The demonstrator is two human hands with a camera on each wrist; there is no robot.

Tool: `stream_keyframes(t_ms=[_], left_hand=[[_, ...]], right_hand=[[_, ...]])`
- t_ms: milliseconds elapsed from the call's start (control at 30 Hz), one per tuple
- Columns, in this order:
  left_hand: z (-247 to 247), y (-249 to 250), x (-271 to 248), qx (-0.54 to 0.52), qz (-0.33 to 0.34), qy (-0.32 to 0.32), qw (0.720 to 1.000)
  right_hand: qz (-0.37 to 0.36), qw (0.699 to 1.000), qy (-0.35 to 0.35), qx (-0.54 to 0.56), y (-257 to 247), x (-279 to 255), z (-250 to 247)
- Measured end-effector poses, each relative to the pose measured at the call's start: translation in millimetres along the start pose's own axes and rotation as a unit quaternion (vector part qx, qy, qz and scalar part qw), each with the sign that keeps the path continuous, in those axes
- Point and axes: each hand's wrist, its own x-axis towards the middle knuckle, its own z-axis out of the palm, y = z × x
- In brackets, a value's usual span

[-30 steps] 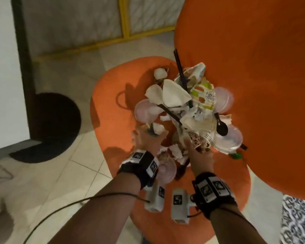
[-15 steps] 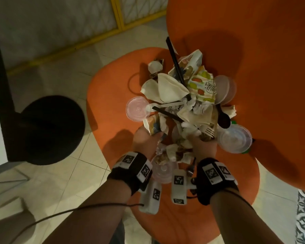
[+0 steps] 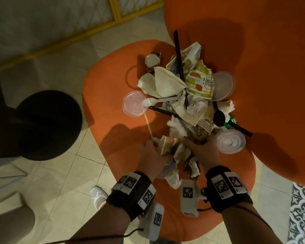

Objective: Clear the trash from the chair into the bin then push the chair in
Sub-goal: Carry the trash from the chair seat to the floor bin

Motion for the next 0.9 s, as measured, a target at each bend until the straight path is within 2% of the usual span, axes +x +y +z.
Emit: stream_keyframes(t_ms=[100, 167, 300, 400, 567, 633, 767, 900], left_hand=[[4.5, -2.3, -1.8, -0.005, -0.023, 0.016, 1.0], [6.6, -0.8, -0.8, -0.032, -0.037, 0.001, 0.999], [14.8, -3.2, 4.7, -0.013, -0.026, -0.028, 0.999], [15.3, 1.8, 3.4, 0.003, 0.009, -0.024, 1.0], [14.9, 7.6, 1.8, -0.038, 0.063, -0.076, 0.994], [15.6, 10.7, 2.2, -0.044, 0.071, -0.085, 0.993], [17.7, 13.0, 2.2, -0.071, 0.079, -0.098, 0.99], [17.5, 12.5, 0.3, -0.08, 0.065, -0.102, 0.989]], right_hand=[[-0.035, 0.994, -0.025, -0.104, 10.8, -10.8, -16.2], [-0.055, 0.978, -0.041, -0.195, 14.4, -19.7, -21.7], [-0.044, 0.947, -0.062, -0.311, 13.5, -36.8, -21.7], [-0.048, 0.945, -0.065, -0.316, 14.7, -39.1, -21.7], [-0.015, 0.95, -0.094, -0.296, 17.7, -34.5, -20.4], [0.002, 0.952, -0.091, -0.292, 22.6, -31.4, -17.4], [-0.005, 0.935, -0.107, -0.339, 36.5, -21.6, -15.8], [-0.005, 0.932, -0.094, -0.35, 17.8, -33.2, -21.8]])
